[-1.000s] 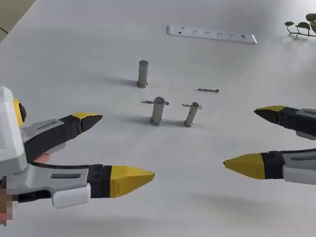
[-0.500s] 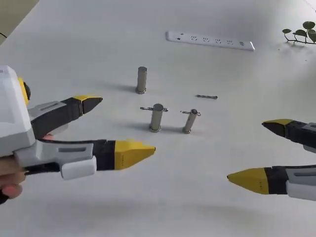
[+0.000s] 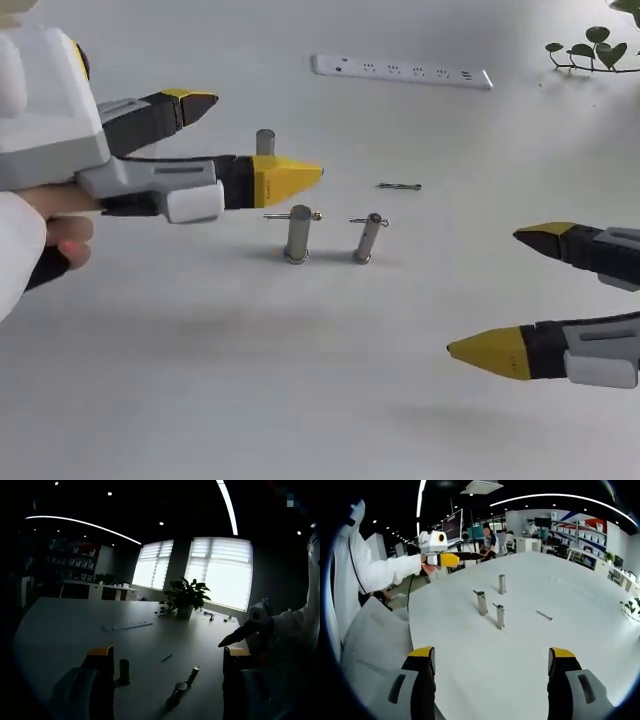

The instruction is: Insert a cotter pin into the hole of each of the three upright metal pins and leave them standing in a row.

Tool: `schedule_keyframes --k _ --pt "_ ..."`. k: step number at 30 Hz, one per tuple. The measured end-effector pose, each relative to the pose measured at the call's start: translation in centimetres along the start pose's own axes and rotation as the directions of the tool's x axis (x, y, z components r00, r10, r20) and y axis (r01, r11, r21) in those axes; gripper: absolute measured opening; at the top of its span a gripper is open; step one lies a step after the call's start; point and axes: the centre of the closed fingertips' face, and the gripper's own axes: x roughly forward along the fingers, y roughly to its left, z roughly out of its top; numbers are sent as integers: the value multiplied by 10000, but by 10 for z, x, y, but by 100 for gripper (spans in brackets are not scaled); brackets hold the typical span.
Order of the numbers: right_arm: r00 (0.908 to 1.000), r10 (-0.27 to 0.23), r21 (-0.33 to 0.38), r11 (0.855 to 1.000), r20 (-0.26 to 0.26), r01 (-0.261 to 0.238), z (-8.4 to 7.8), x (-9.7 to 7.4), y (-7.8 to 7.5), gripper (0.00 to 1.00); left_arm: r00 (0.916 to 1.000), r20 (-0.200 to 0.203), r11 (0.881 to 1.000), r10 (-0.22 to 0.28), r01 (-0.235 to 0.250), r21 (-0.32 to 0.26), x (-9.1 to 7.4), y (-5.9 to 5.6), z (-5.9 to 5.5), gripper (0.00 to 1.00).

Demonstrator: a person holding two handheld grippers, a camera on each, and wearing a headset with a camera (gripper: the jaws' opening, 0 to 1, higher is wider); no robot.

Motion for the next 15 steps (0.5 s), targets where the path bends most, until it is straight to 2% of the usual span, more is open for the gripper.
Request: schedule_keyframes --k 4,7,9,15 --pt "10000 -23 68 10000 -18 23 -1 -1 0 91 9999 -89 9999 103 -103 -25 10 13 -3 84" --pt "10000 -14 95 10000 -45 14 -2 -1 2 91 9977 -666 9997 119 -104 231 19 21 -15 78" --pt "10000 -21 63 10000 -33 21 -2 -2 4 90 9969 -767 9991 183 -153 387 24 27 -18 76" --pt "10000 -50 172 9998 5 50 -4 -2 5 89 9930 -1047 9980 540 -503 377 34 45 -29 66"
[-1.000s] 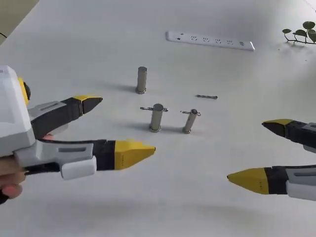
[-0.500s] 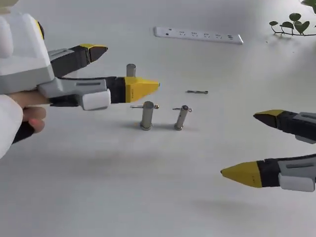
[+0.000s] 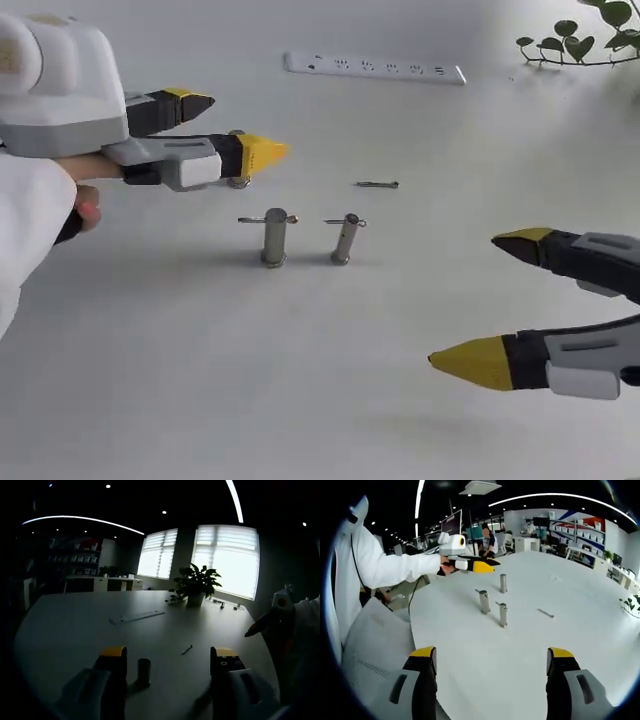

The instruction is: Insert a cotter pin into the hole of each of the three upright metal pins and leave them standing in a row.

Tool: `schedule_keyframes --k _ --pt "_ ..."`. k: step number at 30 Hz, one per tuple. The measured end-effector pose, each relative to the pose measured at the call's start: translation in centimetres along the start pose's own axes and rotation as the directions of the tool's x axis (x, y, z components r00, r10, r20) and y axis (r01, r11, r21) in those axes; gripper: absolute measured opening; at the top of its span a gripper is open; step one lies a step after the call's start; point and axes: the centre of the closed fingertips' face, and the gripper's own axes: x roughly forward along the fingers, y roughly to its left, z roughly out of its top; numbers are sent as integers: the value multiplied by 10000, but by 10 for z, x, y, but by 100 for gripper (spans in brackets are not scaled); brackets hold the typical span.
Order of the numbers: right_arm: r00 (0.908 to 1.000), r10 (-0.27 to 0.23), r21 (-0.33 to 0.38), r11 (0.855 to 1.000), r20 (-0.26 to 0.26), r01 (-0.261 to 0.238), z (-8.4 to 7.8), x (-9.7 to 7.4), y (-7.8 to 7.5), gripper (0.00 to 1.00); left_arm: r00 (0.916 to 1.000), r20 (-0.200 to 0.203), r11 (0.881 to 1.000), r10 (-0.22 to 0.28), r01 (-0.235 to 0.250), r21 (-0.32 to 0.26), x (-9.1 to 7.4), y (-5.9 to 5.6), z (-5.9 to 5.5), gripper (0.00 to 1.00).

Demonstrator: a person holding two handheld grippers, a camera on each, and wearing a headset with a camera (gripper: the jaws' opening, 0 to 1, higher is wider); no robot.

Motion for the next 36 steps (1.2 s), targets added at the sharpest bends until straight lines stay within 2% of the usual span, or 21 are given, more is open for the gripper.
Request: schedule_keyframes --k 2,5,11,13,18,21,27,29,32,36 --pt "10000 -13 37 10000 3 13 -1 0 0 89 9999 -66 10000 87 -87 -47 3 5 -3 63" --pt "10000 -20 134 9999 28 19 -2 -1 1 89 9998 -92 9990 -153 148 -424 5 6 -8 56" --pt "10000 9 234 9997 -5 -9 -5 0 4 88 9979 -579 9993 298 -312 -227 9 21 -24 45" --pt "10000 11 266 9996 20 -11 -6 0 4 88 9958 -782 9988 484 -479 78 9 26 -28 41" --pt "10000 -4 351 9994 58 2 -6 -1 5 87 9935 -1011 9986 529 -518 136 13 31 -37 33" --pt "10000 -24 428 9991 -11 24 -9 0 5 88 9923 -1143 9988 482 -472 117 17 33 -42 31" --pt "10000 -24 495 9988 -73 27 -11 -1 7 87 9908 -1271 9986 456 -419 319 25 36 -43 23" --pt "9999 -50 532 9986 -91 54 -12 -1 6 87 9927 -1170 9995 298 -293 66 26 36 -42 19" --pt "9999 -104 573 9983 -132 112 -13 -2 5 87 9932 -1099 9992 379 -363 163 26 40 -40 14" --pt "9998 -97 578 9983 -145 105 -14 -2 5 86 9926 -1177 9990 284 -242 372 26 41 -40 12"
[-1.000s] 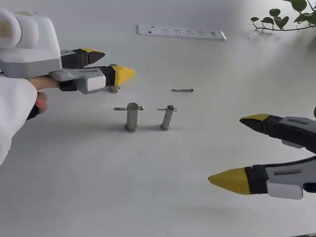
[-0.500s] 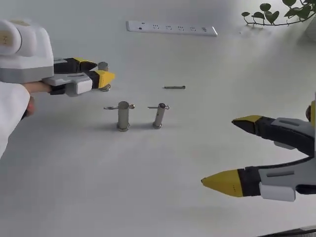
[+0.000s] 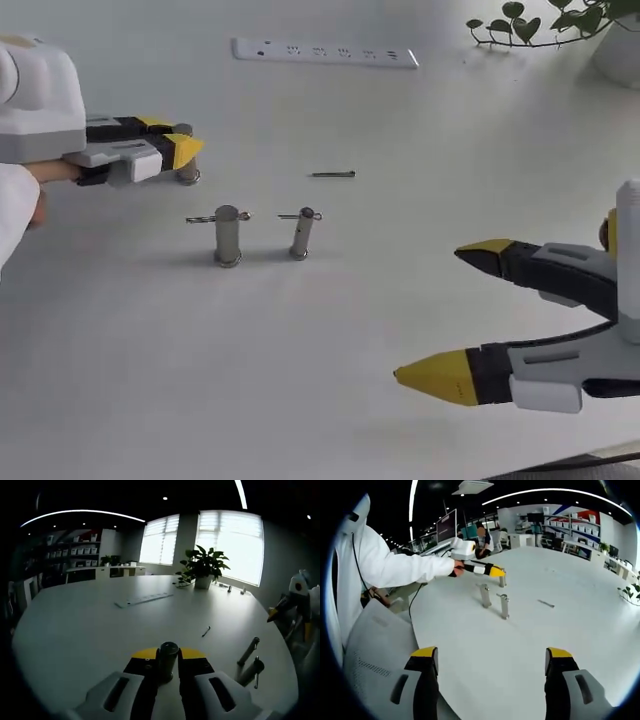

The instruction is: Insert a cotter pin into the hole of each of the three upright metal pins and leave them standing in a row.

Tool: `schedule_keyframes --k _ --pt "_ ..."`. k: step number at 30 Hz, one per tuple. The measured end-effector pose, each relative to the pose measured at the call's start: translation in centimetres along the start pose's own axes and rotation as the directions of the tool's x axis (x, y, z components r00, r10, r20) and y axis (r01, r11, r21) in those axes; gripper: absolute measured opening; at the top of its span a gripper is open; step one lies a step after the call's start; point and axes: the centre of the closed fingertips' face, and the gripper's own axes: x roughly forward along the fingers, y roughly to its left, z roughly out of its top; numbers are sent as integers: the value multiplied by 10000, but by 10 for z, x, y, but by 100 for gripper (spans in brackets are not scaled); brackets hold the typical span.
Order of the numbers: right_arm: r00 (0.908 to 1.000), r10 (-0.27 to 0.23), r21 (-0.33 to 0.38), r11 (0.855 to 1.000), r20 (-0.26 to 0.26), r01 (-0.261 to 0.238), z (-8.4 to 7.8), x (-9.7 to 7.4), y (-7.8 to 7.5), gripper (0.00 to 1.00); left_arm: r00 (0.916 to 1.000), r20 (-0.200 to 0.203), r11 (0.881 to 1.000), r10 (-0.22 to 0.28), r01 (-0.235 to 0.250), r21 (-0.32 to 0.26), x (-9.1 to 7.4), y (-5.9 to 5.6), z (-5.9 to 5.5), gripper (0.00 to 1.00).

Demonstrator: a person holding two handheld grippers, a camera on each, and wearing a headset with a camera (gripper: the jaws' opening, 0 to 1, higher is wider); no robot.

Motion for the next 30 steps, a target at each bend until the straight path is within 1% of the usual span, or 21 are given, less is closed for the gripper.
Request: schedule_keyframes --k 2,3,5,7,8,12,15,16,17,18,21,23,25,28,29,30 --pt "10000 10 1 10000 -8 -10 0 1 0 86 9998 -169 9992 111 -104 386 -1 -3 0 12" --pt "10000 16 6 10000 -2 -16 0 1 1 86 9997 -173 9989 154 -147 445 0 -7 1 12" --pt "10000 52 1 10000 8 -52 1 3 1 86 9995 -218 9994 240 -234 250 -1 -6 1 12" --pt "10000 27 -21 10000 8 -27 1 4 1 86 9991 -239 9985 359 -349 422 -1 -4 2 11" --pt "10000 43 -32 10000 -11 -43 0 5 2 86 9990 -279 9982 337 -322 512 -2 -4 2 11" --pt "10000 90 -70 9999 -36 -90 0 5 2 86 9984 -342 9984 446 -433 364 -4 -2 2 10" --pt "10000 87 -57 9999 -23 -87 1 6 1 86 9985 -359 9989 401 -392 264 -5 -2 1 10" --pt "10000 82 -65 9999 -21 -82 1 6 0 86 9989 -393 9990 266 -251 364 -6 -3 1 10" --pt "9999 99 -65 9999 -37 -99 1 6 0 86 9989 -383 9992 259 -248 304 -6 -4 2 10" --pt "9999 102 -68 9999 -46 -102 1 6 0 86 9990 -379 9990 239 -224 394 -7 -5 4 10" --pt "9999 147 -101 9998 -83 -148 -1 8 0 86 9991 -207 9981 368 -357 508 -10 -2 14 10" --pt "9998 153 -147 9998 -105 -154 -1 8 0 86 9993 -102 9971 362 -354 669 -13 -2 24 10" --pt "9998 183 -116 9998 -74 -184 -1 8 1 86 9994 131 9965 323 -332 772 -18 -3 37 10" --pt "9998 178 -112 9998 -50 -179 -1 8 1 86 9992 233 9963 326 -343 785 -25 -4 54 10" --pt "9998 196 -134 9997 -39 -196 -1 7 2 86 9991 345 9961 243 -271 839 -30 -6 63 10" --pt "9998 208 -145 9997 -7 -208 0 7 2 85 9989 432 9958 186 -223 884 -33 -8 68 10"
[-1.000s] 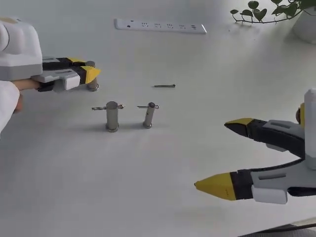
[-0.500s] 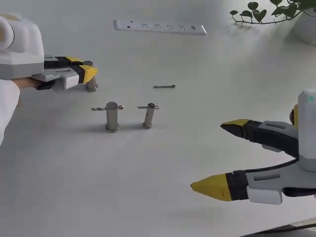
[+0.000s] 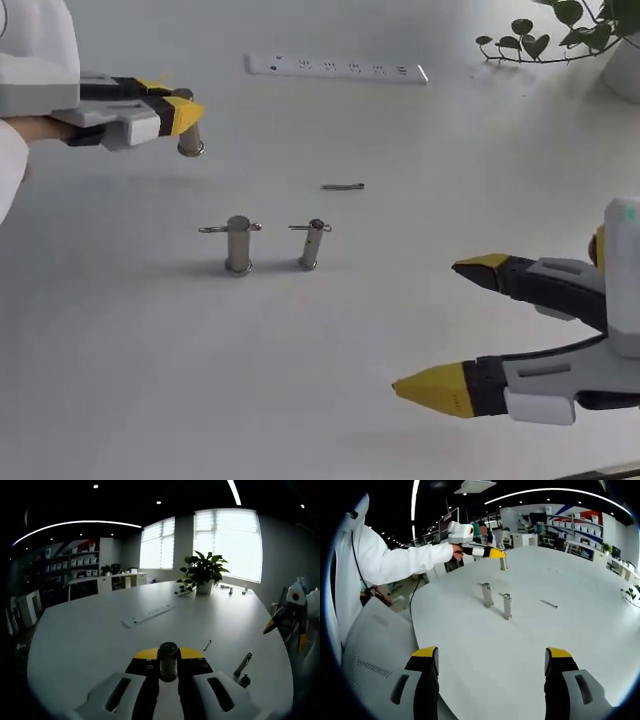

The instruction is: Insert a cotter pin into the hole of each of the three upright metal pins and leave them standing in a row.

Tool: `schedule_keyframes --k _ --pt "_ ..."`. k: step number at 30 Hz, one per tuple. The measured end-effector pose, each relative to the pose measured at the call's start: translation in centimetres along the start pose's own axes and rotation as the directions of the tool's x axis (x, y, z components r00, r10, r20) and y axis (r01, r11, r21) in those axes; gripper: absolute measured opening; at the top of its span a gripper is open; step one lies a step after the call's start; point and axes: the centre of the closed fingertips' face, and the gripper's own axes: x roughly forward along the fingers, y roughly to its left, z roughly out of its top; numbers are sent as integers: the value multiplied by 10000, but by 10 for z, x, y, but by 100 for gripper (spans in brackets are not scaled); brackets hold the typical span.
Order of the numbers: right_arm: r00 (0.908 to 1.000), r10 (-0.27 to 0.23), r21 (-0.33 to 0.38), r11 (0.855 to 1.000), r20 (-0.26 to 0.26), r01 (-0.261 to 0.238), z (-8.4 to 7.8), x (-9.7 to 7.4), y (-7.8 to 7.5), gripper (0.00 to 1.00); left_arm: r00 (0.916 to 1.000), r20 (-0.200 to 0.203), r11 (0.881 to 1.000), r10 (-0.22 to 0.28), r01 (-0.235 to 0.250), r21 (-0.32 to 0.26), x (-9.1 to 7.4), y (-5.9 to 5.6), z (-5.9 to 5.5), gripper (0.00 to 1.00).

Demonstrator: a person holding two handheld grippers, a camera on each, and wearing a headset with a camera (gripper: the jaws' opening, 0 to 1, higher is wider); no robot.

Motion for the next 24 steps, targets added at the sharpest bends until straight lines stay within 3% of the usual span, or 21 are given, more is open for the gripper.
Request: schedule_keyframes --k 2,4,6,10,11,14,15,18,20,24 --pt "10000 42 48 10000 68 -42 1 -1 1 85 9997 167 9990 -166 159 421 -7 -5 14 10" --pt "9999 23 68 10000 134 -23 2 -1 0 85 9996 188 9995 -229 225 216 -14 -10 26 10" --pt "9998 11 77 10000 200 -13 3 -2 1 85 9994 250 9997 -241 242 -26 -20 -14 33 10" --pt "9992 70 104 9999 388 -74 5 -3 4 85 9988 380 9995 -298 294 133 -34 -27 44 10" --pt "9991 97 105 9999 422 -102 5 -3 5 85 9983 434 9992 -393 392 32 -33 -25 43 10" --pt "9971 236 292 9992 723 -257 8 -5 8 85 9966 424 9975 -701 699 68 -40 -37 45 10" --pt "9970 229 296 9992 735 -251 8 -5 8 85 9957 362 9958 -857 845 344 -43 -46 45 10" --pt "9972 227 270 9993 718 -247 7 -7 9 85 9925 371 9925 -1167 1151 410 -49 -63 48 10" --pt "9970 252 296 9992 737 -274 6 -9 9 85 9879 584 9895 -1437 1427 206 -52 -74 51 10" --pt "9968 191 312 9993 779 -216 6 -11 9 85 9835 533 9845 -1728 1707 416 -57 -94 50 10"
